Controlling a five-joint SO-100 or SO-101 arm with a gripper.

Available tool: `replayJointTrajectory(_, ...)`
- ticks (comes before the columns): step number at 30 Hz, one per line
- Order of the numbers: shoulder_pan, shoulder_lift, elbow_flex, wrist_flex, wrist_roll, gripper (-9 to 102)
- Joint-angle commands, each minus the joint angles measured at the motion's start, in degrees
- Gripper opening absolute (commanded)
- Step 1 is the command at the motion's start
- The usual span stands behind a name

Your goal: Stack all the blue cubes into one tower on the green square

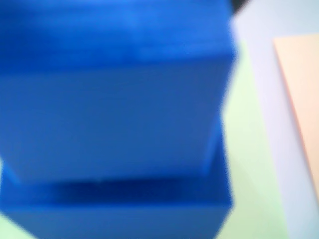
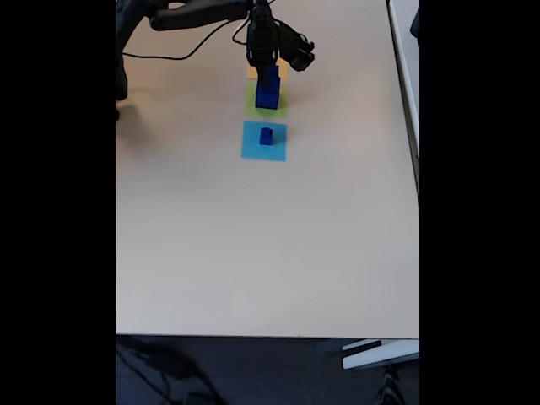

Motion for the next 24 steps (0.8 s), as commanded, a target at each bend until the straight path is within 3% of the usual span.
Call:
replayJointTrajectory(1,0.4,6.3,-0.3,-1.1,-0.4,7)
replayJointTrajectory(24,0.3,6.6,0.4,-1.4,-0.4,16)
